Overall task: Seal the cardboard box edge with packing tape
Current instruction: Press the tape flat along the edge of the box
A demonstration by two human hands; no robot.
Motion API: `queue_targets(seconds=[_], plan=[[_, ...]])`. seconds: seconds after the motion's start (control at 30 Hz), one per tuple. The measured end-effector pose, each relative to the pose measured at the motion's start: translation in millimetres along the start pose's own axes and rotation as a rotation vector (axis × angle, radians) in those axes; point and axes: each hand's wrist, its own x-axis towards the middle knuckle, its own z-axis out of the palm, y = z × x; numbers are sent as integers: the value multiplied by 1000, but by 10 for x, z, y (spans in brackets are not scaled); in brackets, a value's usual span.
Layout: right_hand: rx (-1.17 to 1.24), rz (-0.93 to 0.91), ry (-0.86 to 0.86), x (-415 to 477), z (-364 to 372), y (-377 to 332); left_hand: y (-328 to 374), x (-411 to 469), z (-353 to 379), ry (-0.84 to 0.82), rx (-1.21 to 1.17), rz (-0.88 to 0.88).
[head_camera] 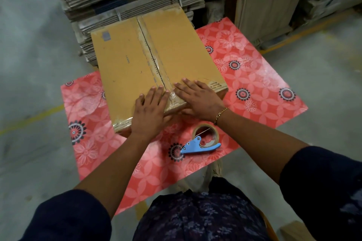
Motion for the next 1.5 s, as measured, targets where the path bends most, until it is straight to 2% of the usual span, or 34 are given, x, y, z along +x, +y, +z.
queue_targets(seconds=[0.33,0.5,0.63,1.0,1.2,1.33,1.5], plan=[[2,-44,-57,-3,-34,33,3,-3,-86,-93,-40,1],[111,-32,-64,11,-87,69,-1,-15,-88,-6,-113,-29],[60,-42,-29,6,-36,73,7,-9,-67,-11,-55,8],[13,-54,-41,-24,-23,62,-33,9,-97,-164,-51,27],[3,-6,6,11,41,27,-21,-22,-40,-72,-82,-13],[-15,-25,-33,16,58,38,33,-14,-22,6,-58,-27],[88,10,9,-108,-128,-6,19,9,-34,-32,-29,-10]])
